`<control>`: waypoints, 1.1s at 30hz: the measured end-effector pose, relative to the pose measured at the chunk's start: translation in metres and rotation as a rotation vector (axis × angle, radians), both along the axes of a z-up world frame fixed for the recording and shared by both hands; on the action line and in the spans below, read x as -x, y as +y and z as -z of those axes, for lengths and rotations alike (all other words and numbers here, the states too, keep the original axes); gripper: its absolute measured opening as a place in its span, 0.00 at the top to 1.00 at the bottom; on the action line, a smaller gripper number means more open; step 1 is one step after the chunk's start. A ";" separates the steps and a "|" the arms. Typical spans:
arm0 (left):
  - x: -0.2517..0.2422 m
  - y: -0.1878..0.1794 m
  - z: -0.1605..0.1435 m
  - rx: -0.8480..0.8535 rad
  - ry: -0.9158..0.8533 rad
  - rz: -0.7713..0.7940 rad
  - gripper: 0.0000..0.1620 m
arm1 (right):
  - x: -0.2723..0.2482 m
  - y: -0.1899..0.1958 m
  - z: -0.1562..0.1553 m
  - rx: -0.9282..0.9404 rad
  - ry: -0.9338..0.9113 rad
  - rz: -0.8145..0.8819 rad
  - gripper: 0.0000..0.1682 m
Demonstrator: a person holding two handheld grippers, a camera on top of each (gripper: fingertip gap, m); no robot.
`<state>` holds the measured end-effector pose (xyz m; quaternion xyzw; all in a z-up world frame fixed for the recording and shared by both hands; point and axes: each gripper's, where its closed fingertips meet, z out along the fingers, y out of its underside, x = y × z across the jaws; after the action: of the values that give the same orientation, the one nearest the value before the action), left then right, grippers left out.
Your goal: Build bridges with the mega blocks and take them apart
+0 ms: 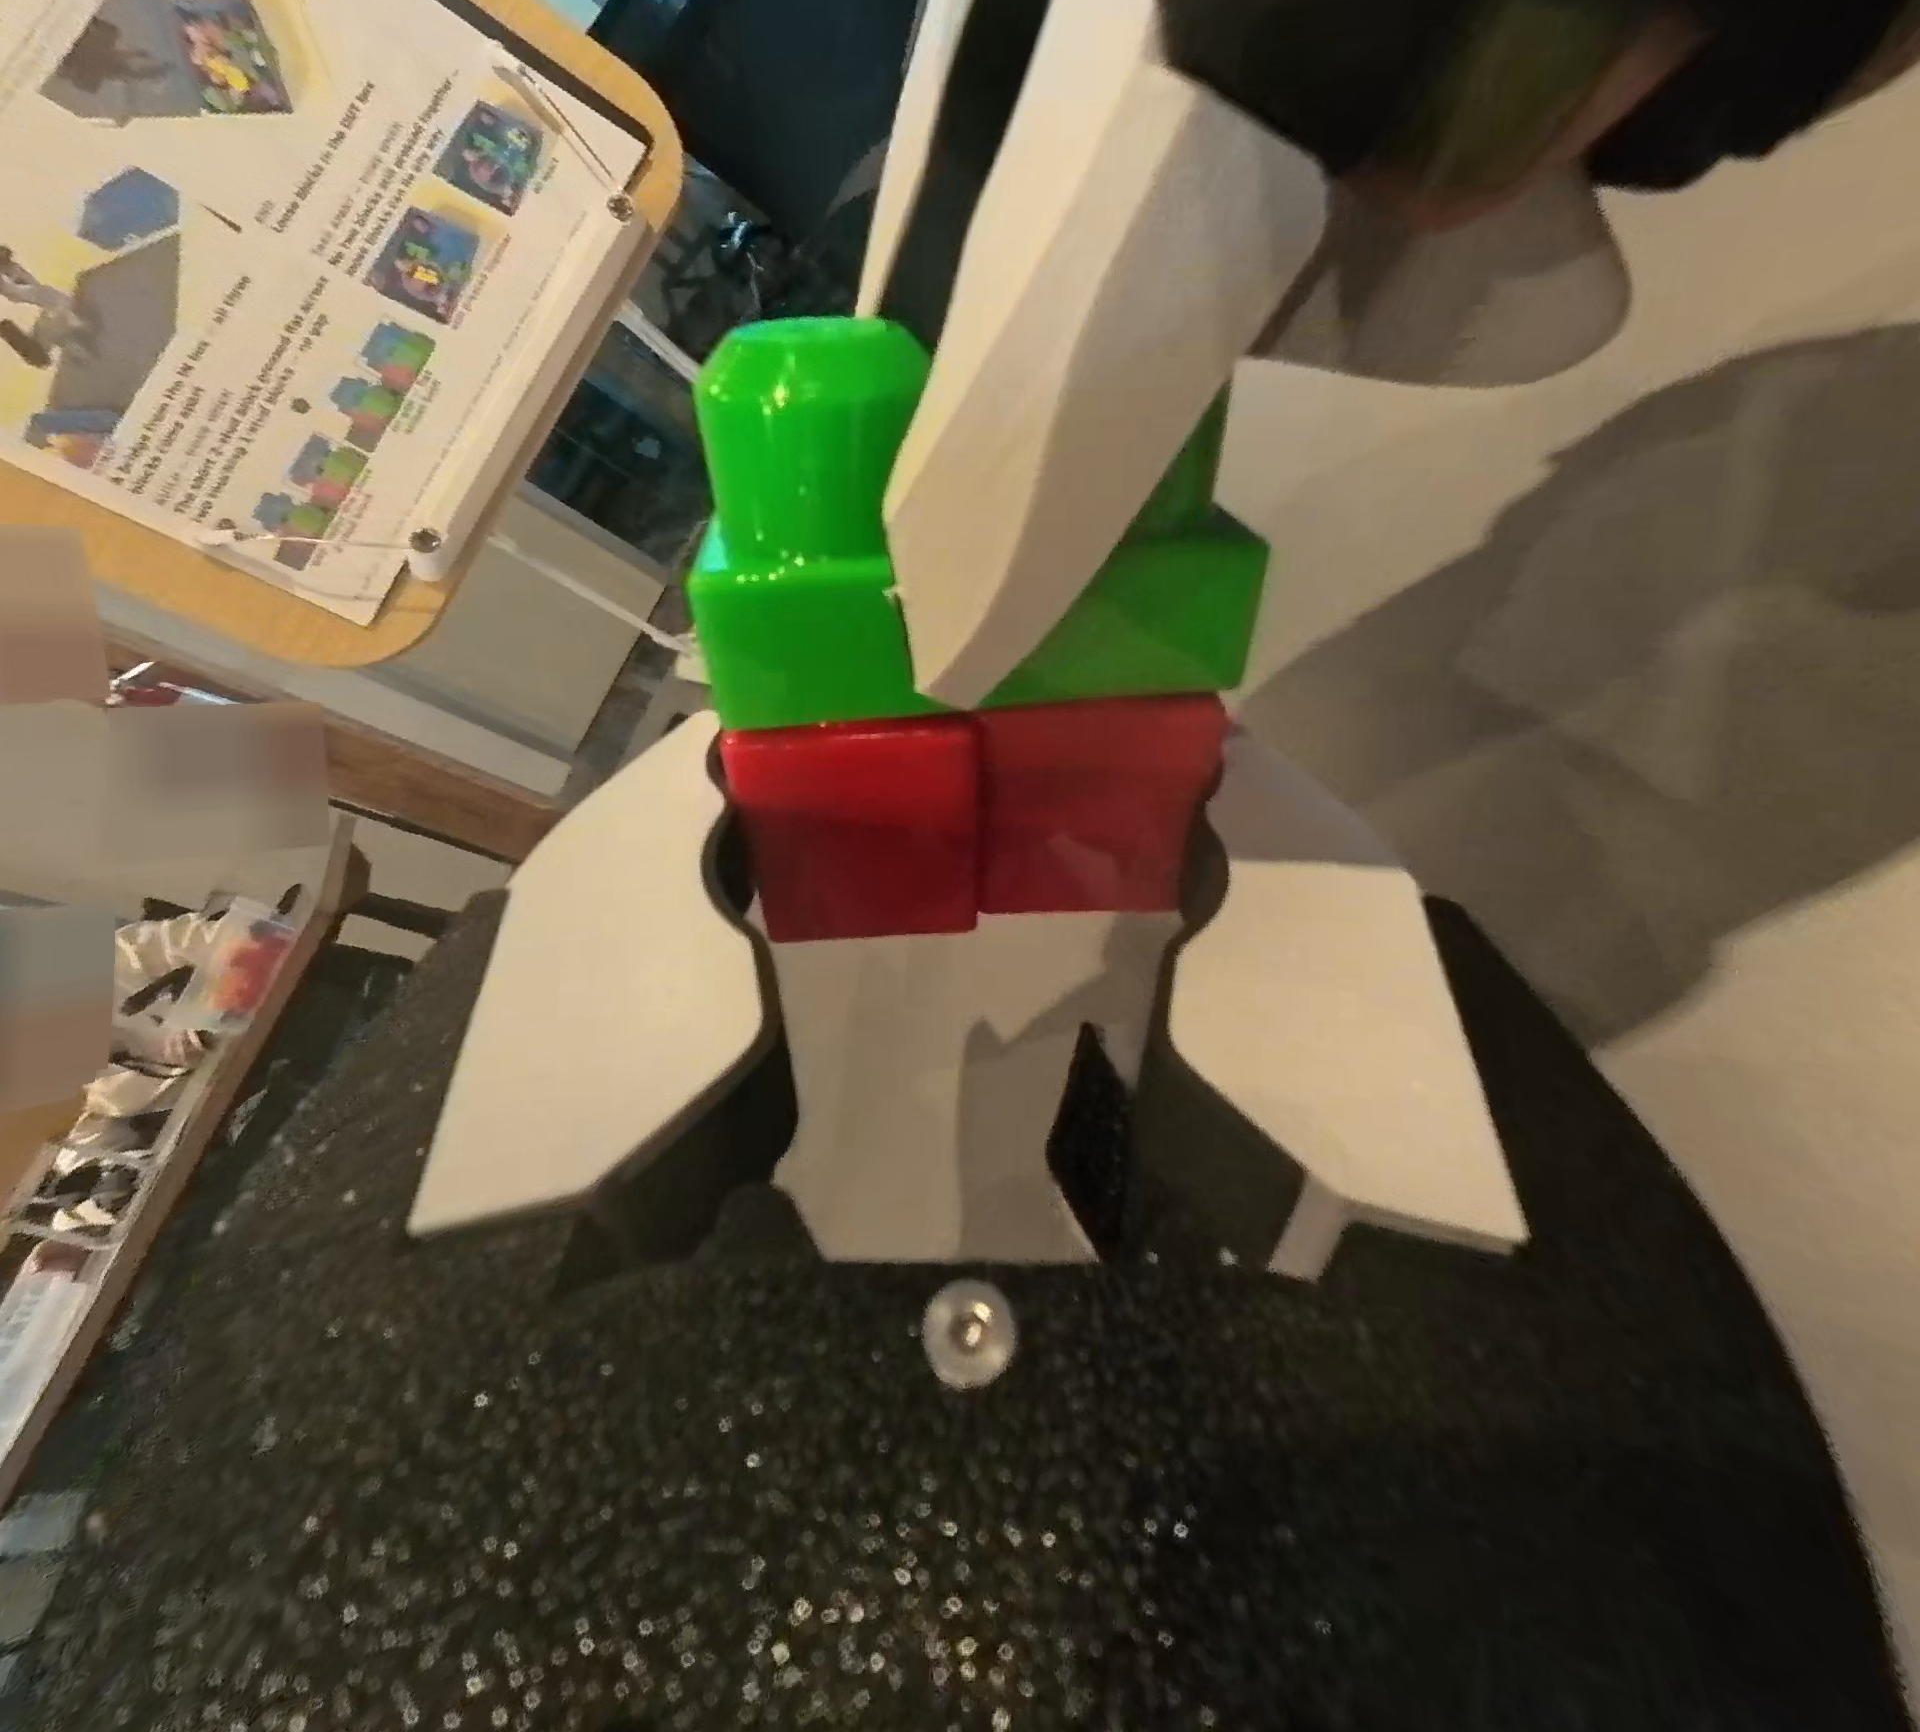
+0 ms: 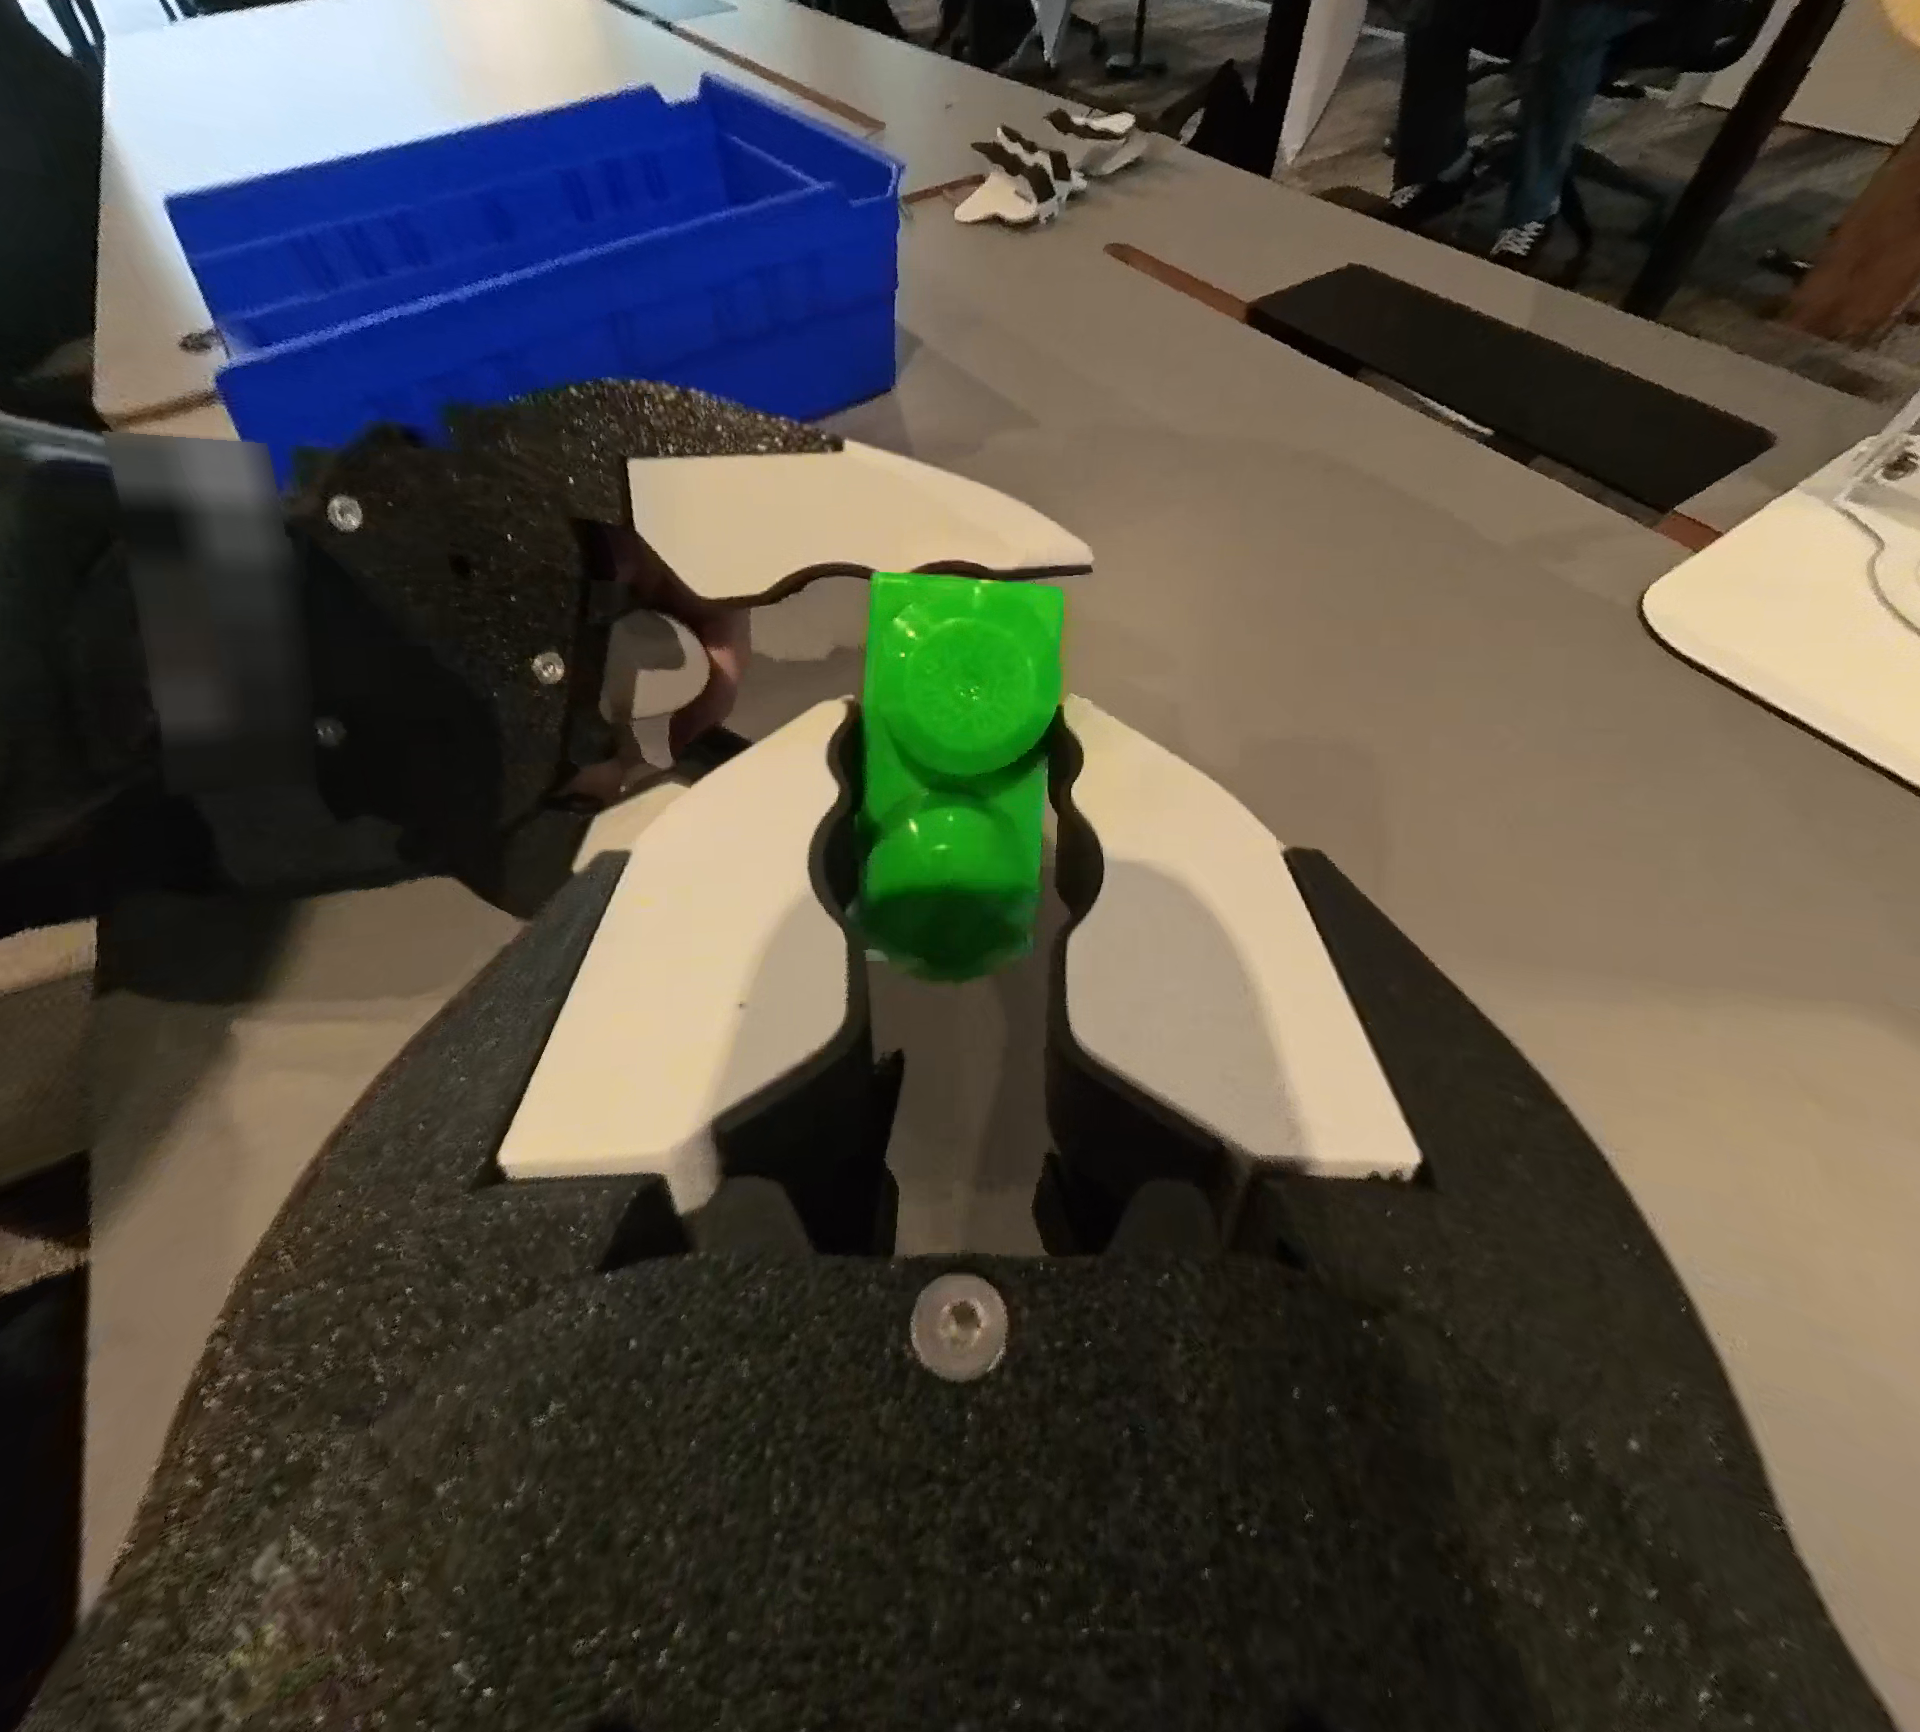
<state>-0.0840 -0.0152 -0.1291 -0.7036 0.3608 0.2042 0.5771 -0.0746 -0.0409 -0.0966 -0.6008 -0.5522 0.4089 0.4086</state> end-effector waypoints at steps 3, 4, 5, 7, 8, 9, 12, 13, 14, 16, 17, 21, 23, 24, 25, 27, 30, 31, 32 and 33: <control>0.003 0.000 -0.002 -0.004 -0.012 -0.026 0.51 | 0.003 0.000 -0.003 0.018 0.034 0.044 0.80; 0.005 0.001 -0.002 -0.008 -0.003 -0.038 0.51 | 0.004 0.000 -0.003 0.013 0.040 0.063 0.80; 0.006 0.001 -0.003 -0.013 0.009 -0.049 0.51 | 0.004 0.001 -0.003 0.011 0.048 0.079 0.80; 0.007 0.001 -0.002 -0.010 0.006 -0.060 0.51 | 0.005 0.001 -0.003 0.023 0.065 0.101 0.80; 0.007 0.002 -0.002 -0.006 -0.009 -0.062 0.51 | 0.006 0.002 -0.004 0.032 0.076 0.112 0.80; 0.007 0.002 -0.003 -0.006 -0.016 -0.068 0.51 | 0.006 0.003 -0.005 0.039 0.086 0.126 0.80; 0.008 0.002 -0.005 -0.019 -0.003 -0.093 0.51 | 0.006 0.004 -0.006 0.054 0.108 0.151 0.81; 0.008 0.002 -0.005 -0.017 -0.010 -0.097 0.51 | 0.006 0.004 -0.006 0.053 0.108 0.154 0.80; 0.008 0.002 -0.005 -0.017 -0.012 -0.100 0.51 | 0.006 0.004 -0.006 0.054 0.107 0.156 0.80; 0.008 0.003 -0.004 -0.016 -0.016 -0.097 0.51 | 0.007 0.005 -0.005 0.036 0.106 0.141 0.80; 0.007 0.003 -0.004 -0.011 -0.030 -0.087 0.51 | 0.006 0.005 -0.005 0.037 0.110 0.124 0.80; -0.002 0.001 0.001 0.044 -0.102 -0.026 0.50 | 0.003 0.007 -0.001 0.113 0.094 0.051 0.80; -0.008 -0.001 0.000 0.058 -0.135 0.022 0.51 | 0.000 0.008 0.000 0.121 0.081 0.008 0.80; -0.011 -0.003 0.000 0.069 -0.153 0.046 0.51 | -0.002 0.008 0.001 0.111 0.061 -0.009 0.80; -0.013 -0.004 0.000 0.082 -0.167 0.063 0.50 | -0.005 0.009 0.002 0.092 0.040 -0.029 0.80; -0.016 -0.005 0.002 0.119 -0.192 0.090 0.47 | -0.011 0.010 0.006 0.042 -0.031 -0.074 0.80; -0.019 -0.008 0.004 0.172 -0.230 0.135 0.46 | -0.027 0.018 0.020 -0.075 -0.193 -0.140 0.80; -0.018 -0.009 0.004 0.184 -0.237 0.142 0.46 | -0.033 0.020 0.027 -0.098 -0.260 -0.169 0.80; -0.018 -0.009 0.004 0.196 -0.244 0.156 0.47 | -0.039 0.019 0.033 -0.116 -0.318 -0.219 0.80; -0.019 -0.011 0.004 0.210 -0.255 0.181 0.48 | -0.043 0.019 0.037 -0.130 -0.364 -0.254 0.80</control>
<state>-0.0651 -0.0264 -0.1331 -0.7448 0.3659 0.0216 0.5576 -0.0314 -0.0218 -0.1337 -0.5626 -0.7132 0.3055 0.2853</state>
